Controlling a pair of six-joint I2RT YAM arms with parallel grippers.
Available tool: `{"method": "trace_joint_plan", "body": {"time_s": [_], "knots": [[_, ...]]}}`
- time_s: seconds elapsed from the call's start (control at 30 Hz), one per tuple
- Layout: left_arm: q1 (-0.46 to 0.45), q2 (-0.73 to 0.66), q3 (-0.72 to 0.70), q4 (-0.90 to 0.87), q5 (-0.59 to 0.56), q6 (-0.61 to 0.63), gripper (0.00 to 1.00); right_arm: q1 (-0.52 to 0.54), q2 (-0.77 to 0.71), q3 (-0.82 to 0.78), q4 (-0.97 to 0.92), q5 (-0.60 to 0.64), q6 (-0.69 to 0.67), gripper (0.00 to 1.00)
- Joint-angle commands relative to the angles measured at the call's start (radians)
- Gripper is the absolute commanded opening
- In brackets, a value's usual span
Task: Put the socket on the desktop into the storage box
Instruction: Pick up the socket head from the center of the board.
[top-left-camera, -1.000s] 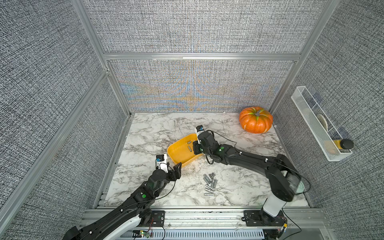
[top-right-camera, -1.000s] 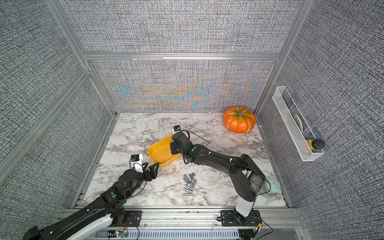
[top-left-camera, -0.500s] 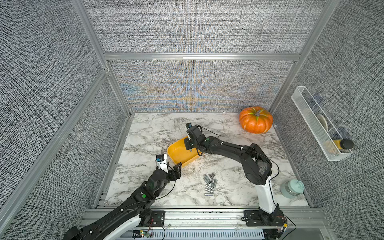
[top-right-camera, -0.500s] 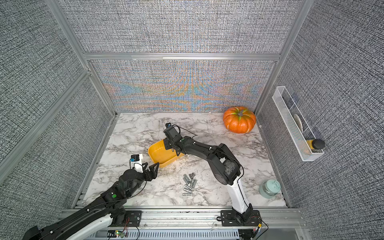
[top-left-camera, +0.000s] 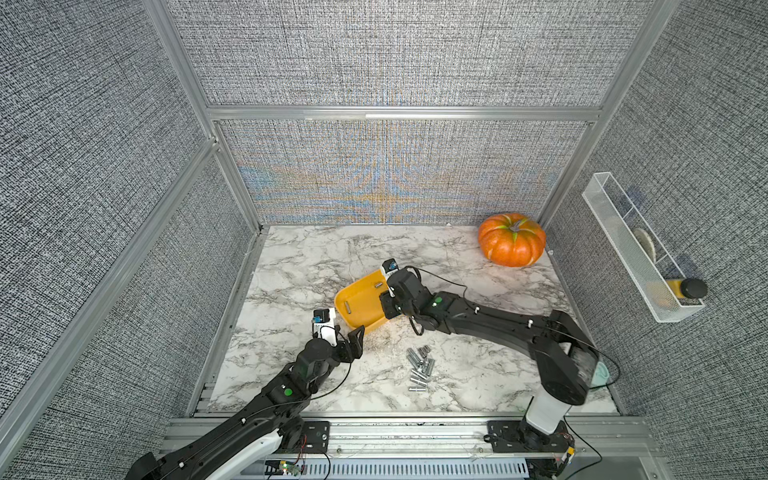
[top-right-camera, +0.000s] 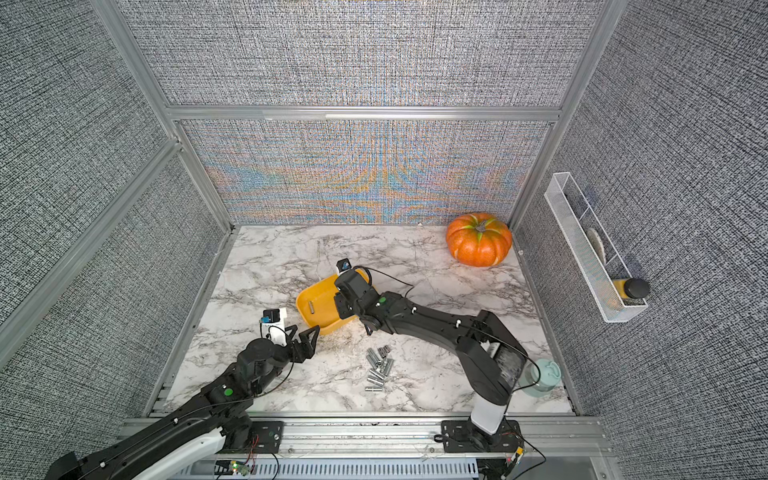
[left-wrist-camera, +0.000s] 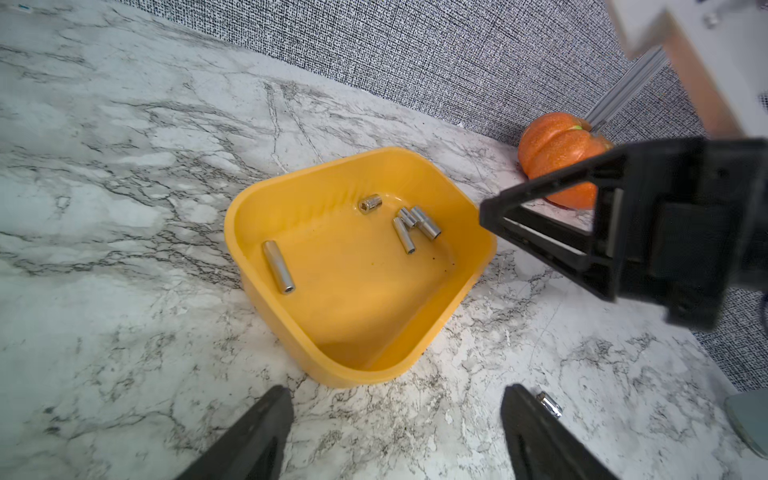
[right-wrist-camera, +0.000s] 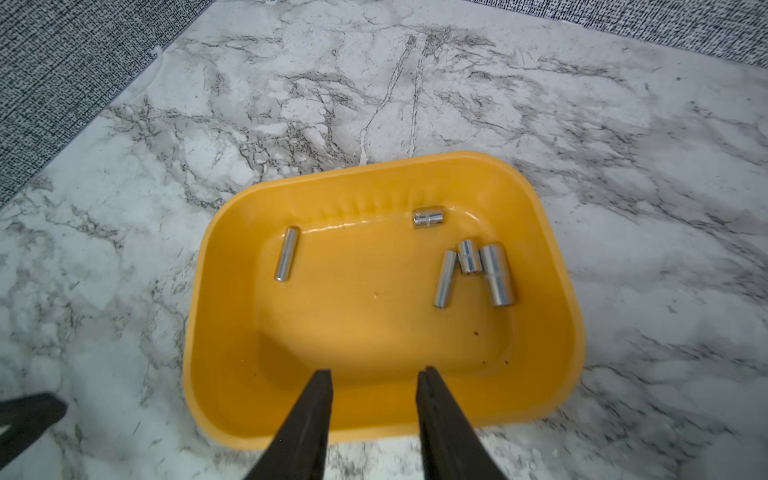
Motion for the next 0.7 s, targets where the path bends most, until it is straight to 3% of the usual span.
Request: {"method": "trace_joint_plan", "body": {"time_s": [0.0,0.2,0.47,0.67], "knots": [[-0.001,0.002,0.000,0.039,0.018,0.010,0.84,0.029,-0.112,-0.110,0.019,0.069,0.033,0.39],[0.001,0.016,-0.003,0.064,0.053,0.022,0.84,0.080,-0.362,-0.313,-0.041,0.130,0.093,0.39],[0.001,0.038,-0.004,0.091,0.094,0.039,0.83,0.070,-0.651,-0.534,-0.118,0.167,0.107,0.39],[0.000,0.080,0.000,0.129,0.164,0.057,0.81,-0.024,-0.715,-0.706,0.021,0.036,0.079,0.41]]}}
